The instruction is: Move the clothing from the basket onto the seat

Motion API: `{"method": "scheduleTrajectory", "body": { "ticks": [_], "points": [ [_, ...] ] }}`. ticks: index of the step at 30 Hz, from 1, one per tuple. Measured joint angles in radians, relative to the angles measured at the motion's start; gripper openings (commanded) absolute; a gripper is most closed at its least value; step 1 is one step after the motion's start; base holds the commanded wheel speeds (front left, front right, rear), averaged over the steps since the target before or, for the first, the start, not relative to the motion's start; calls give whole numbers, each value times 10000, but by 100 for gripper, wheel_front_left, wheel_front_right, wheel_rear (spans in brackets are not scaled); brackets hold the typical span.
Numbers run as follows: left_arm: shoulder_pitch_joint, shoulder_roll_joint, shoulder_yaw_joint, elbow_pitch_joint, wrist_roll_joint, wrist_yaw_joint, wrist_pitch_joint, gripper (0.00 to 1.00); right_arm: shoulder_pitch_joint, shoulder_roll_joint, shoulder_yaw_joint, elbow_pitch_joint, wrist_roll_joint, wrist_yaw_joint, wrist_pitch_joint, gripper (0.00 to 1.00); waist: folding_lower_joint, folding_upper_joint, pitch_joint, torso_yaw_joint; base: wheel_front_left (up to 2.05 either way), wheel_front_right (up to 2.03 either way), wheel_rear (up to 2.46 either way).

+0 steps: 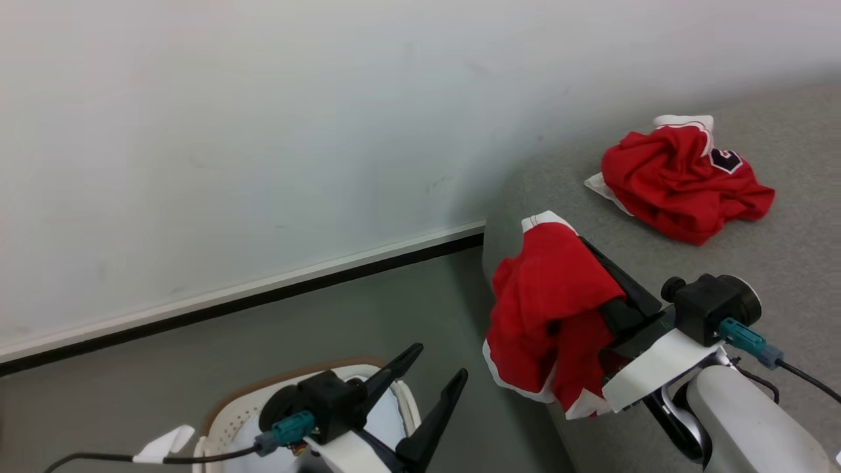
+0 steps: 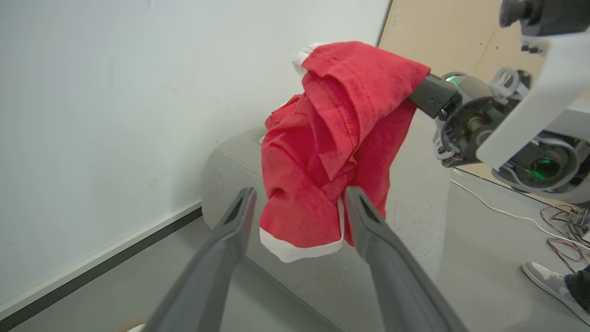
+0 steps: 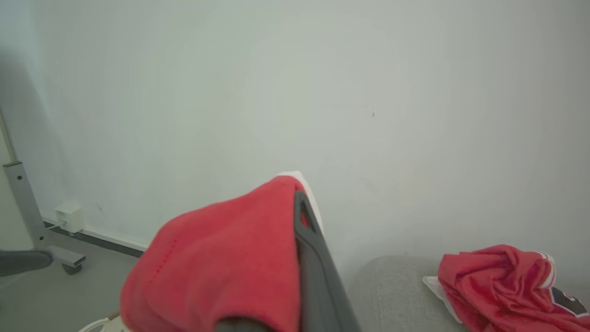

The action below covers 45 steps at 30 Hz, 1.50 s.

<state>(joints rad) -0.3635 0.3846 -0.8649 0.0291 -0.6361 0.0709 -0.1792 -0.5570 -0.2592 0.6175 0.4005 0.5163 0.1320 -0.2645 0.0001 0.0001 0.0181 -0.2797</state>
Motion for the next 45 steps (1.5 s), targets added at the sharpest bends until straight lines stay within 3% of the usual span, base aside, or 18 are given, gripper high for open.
{"method": "scheduleTrajectory", "body": {
  "ticks": [8, 15, 21, 28, 38, 41, 45],
  "points": [
    [-96, -61, -38, 111, 13, -21, -98, 100, 315, -226, -516, -437, -215, 0, 0, 0, 0, 0, 174, -657, 0, 0, 0],
    [-484, 46, 0, -33, 178, -104, -123, 100, 202, -194, -1260, -591, -416, 0, 6, 0, 0, 0, 862, -612, 0, 0, 0],
    [-1060, 316, 163, -280, 336, -284, -56, 100, -1088, -217, -2393, -493, -802, 0, 433, 0, 0, 0, 2000, -350, 0, 0, 0],
    [-1846, 719, 520, -552, 554, -441, -59, 100, -3661, -926, -5241, -360, -1168, 0, 1438, 0, 3, 0, 3648, 143, 0, 0, 0],
    [-2574, 1014, 999, -965, 631, -454, -203, 100, -6758, -2320, -10276, 58, -3772, -2, 3012, 0, 2, -1, 5917, 1070, 0, 0, 0],
    [-2650, 1009, 995, -957, 652, -487, -249, 100, -6683, -2042, -11200, 316, -4497, 0, 3060, 0, 2, -1, 6500, 1373, 0, 0, 0],
    [-2677, 947, 878, -836, 740, -529, -299, 100, -5919, -1057, -12310, 966, -5354, -2, 2644, 0, 2, 0, 7129, 1761, 0, 0, 0]
  ]
}}
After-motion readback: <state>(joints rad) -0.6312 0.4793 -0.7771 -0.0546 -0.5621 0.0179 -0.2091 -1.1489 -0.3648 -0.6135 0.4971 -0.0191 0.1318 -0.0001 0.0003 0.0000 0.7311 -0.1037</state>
